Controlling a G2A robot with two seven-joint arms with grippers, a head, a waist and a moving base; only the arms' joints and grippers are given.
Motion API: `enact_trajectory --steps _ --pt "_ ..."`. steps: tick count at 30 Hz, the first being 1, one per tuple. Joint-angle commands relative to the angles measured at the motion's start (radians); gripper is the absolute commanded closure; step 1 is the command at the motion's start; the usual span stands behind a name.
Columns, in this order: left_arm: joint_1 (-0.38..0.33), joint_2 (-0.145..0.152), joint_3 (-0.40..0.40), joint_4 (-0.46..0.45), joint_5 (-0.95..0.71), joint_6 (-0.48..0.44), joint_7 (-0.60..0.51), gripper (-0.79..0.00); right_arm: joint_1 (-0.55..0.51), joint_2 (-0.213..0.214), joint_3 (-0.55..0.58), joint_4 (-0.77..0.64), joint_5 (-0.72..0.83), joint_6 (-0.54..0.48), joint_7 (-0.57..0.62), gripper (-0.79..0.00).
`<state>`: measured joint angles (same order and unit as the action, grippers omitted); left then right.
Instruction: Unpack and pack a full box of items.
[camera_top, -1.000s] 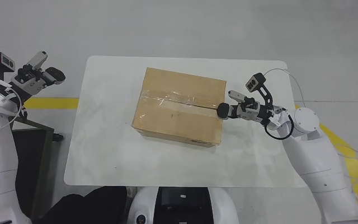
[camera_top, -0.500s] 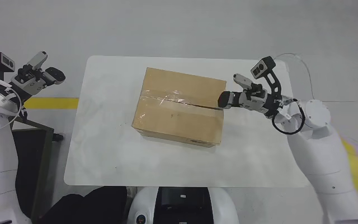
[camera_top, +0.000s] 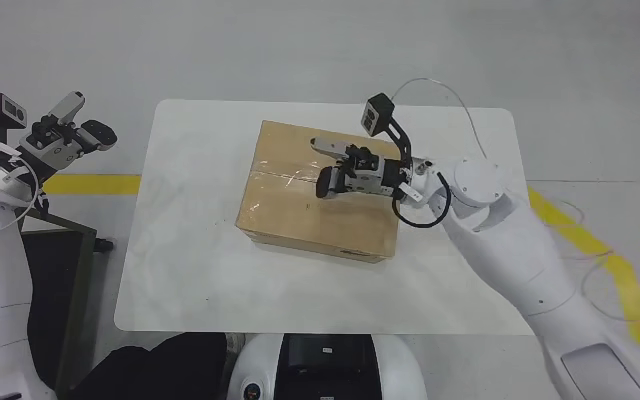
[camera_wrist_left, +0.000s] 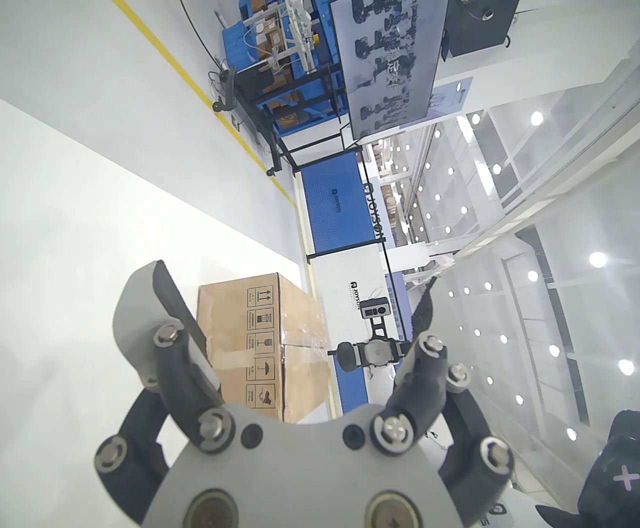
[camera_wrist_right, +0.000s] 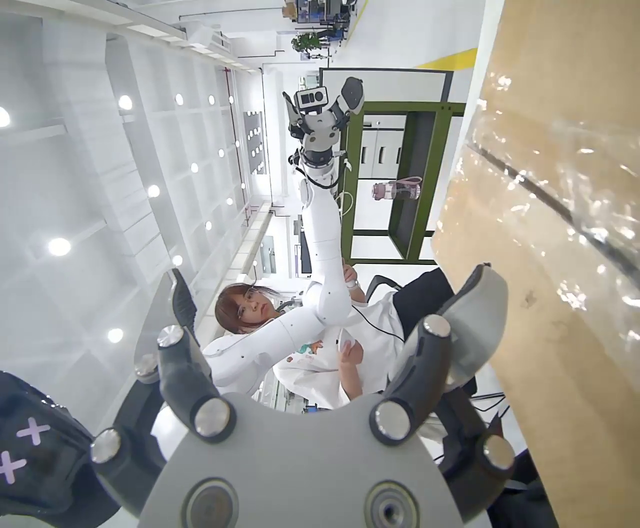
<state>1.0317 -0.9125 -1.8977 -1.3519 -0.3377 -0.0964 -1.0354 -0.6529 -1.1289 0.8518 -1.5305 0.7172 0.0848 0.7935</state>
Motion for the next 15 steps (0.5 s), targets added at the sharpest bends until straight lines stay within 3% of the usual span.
enact_trajectory --steps 1,15 --pt "0.000 0.000 0.000 0.000 0.000 0.000 0.000 -0.785 0.022 -0.014 -0.027 0.022 0.004 0.001 -0.013 -0.785" --pt "0.000 0.000 0.000 0.000 0.000 0.000 0.000 -0.785 0.129 -0.104 -0.162 0.129 -0.005 0.024 -0.085 -0.785"
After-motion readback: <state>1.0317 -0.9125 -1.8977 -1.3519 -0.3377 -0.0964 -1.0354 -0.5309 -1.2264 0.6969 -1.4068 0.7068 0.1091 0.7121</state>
